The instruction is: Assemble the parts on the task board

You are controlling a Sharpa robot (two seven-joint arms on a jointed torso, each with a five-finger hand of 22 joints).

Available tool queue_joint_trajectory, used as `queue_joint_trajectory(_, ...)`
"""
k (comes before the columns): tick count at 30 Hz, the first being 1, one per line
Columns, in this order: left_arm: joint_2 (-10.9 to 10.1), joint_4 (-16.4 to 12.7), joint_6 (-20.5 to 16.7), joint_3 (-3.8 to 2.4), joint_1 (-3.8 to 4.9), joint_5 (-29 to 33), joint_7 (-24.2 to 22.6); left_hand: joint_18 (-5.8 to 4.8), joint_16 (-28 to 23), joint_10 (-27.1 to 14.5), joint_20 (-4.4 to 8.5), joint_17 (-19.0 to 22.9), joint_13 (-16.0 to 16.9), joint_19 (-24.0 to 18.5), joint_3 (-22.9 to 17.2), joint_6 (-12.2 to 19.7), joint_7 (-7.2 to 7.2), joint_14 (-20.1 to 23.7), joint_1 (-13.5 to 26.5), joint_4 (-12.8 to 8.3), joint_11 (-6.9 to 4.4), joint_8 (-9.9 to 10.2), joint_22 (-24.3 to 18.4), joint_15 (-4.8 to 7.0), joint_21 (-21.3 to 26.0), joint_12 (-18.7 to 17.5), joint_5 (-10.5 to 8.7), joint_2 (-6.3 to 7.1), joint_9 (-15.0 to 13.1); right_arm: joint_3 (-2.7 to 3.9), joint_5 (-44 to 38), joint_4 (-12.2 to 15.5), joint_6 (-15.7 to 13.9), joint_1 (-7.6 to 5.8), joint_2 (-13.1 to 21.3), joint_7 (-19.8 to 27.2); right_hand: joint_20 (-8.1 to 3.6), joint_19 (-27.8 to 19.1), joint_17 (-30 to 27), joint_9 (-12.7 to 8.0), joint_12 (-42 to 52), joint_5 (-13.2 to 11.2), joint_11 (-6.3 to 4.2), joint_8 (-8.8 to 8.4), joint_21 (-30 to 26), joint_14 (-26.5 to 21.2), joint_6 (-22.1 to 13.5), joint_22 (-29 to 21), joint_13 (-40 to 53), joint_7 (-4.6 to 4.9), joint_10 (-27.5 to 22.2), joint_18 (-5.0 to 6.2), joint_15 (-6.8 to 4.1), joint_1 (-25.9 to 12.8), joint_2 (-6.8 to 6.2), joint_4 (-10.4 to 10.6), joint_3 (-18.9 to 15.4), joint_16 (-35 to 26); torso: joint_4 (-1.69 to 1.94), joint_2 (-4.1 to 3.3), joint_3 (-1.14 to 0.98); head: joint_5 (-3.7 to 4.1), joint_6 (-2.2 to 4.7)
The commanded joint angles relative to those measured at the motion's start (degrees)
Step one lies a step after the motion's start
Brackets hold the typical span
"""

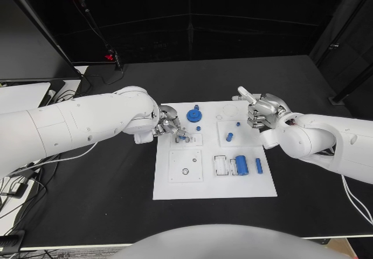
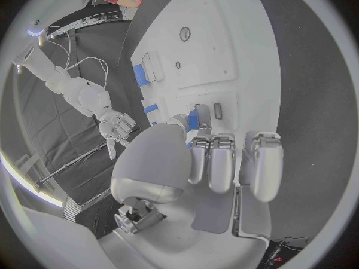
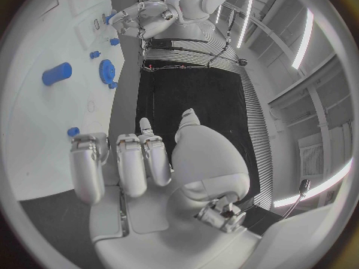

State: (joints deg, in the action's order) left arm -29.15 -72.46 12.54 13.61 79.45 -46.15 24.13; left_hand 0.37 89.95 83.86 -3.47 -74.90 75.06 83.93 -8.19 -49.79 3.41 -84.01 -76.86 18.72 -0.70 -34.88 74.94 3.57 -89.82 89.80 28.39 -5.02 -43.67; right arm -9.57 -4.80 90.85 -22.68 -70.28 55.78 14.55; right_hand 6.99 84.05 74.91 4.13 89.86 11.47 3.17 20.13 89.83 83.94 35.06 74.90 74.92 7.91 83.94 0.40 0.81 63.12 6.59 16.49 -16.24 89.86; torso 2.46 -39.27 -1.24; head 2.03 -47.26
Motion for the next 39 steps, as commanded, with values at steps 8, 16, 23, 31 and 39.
queue_joint_trajectory(8,1.2,0.6,0.4,-0.05,-0.05,-0.1,1.6,-0.37,0.0,6.1,0.05,-15.1,14.9,6.1,-2.6,-1.1,-0.75,-6.0,-3.2,-1.9,0.06,0.4,15.1,0.05,-0.2,0.2,0.38,-3.2,-0.1,0.02,0.0,0.0,-0.1,-0.06,-0.2,0.2,0.09,5.9,15.1,0.0,0.1,-0.1,-0.15,0.4,0.2,6.1,0.0,15.1,15.1,-0.41,6.1,-0.4,-0.26,0.7,-0.04,0.0,-0.3,0.1,0.02,-0.02,0.0,-0.15,-0.04)
queue_joint_trajectory(16,1.9,1.1,1.5,-0.05,-0.15,-0.2,2.8,-0.37,0.0,6.1,-0.03,-15.1,14.9,6.1,-3.1,-1.2,-0.82,-6.0,-3.3,-2.0,0.01,0.5,15.1,0.07,-0.2,0.2,0.33,-3.0,-0.3,0.02,0.0,0.0,-0.1,-0.06,-0.2,0.3,0.07,5.9,15.1,0.0,0.1,-0.1,-0.16,0.42,0.2,6.1,0.0,15.1,15.1,-0.41,6.1,-0.4,-0.28,0.7,-0.03,0.0,-0.3,0.1,-0.01,-0.04,0.01,-0.16,-0.13)
queue_joint_trajectory(23,2.3,1.3,2.1,-0.05,-0.25,-0.2,3.2,-0.37,0.0,6.1,-0.09,-15.1,14.9,6.1,-3.5,-1.3,-0.85,-6.0,-3.3,-2.1,-0.02,0.6,15.1,0.08,-0.2,0.2,0.24,-2.73,-0.4,0.02,0.0,-0.1,-0.1,-0.05,-0.2,0.3,0.07,5.9,15.1,0.0,0.1,-0.1,-0.16,0.43,0.2,6.1,0.0,15.1,15.1,-0.4,6.1,-0.4,-0.29,0.7,-0.02,0.0,-0.3,0.1,0.0,-0.02,0.01,-0.11,-0.3)
queue_joint_trajectory(31,2.7,1.8,1.9,-0.05,-0.36,-0.2,2.8,-0.37,0.0,6.1,-0.13,-15.1,14.9,6.1,-3.7,-1.3,-0.83,-6.0,-3.3,-2.1,-0.02,0.7,15.1,0.08,-0.2,0.2,0.18,-2.29,-0.6,0.02,0.0,-0.1,0.0,-0.05,-0.3,0.3,0.07,5.9,15.1,0.0,0.1,-0.1,-0.16,0.43,0.2,6.1,0.0,15.1,15.1,-0.4,6.1,-0.4,-0.29,0.7,-0.02,0.0,-0.3,0.1,0.03,-0.02,0.0,-0.14,-0.39)
queue_joint_trajectory(39,2.7,1.9,1.1,-0.05,-0.4,-0.2,2.3,-0.37,0.0,6.1,-0.17,-15.1,14.9,6.1,-3.9,-1.3,-0.85,-6.0,-3.4,-2.1,-0.03,0.7,15.1,0.09,-0.2,0.2,0.25,-2.24,-0.7,0.01,0.0,-0.1,0.0,-0.04,-0.3,0.3,0.05,5.9,15.1,0.0,0.1,-0.1,-0.18,0.44,0.2,6.1,0.0,15.1,15.1,-0.4,6.1,-0.4,-0.31,0.7,0.0,0.0,-0.3,0.1,-0.01,-0.02,0.02,-0.11,-0.58)
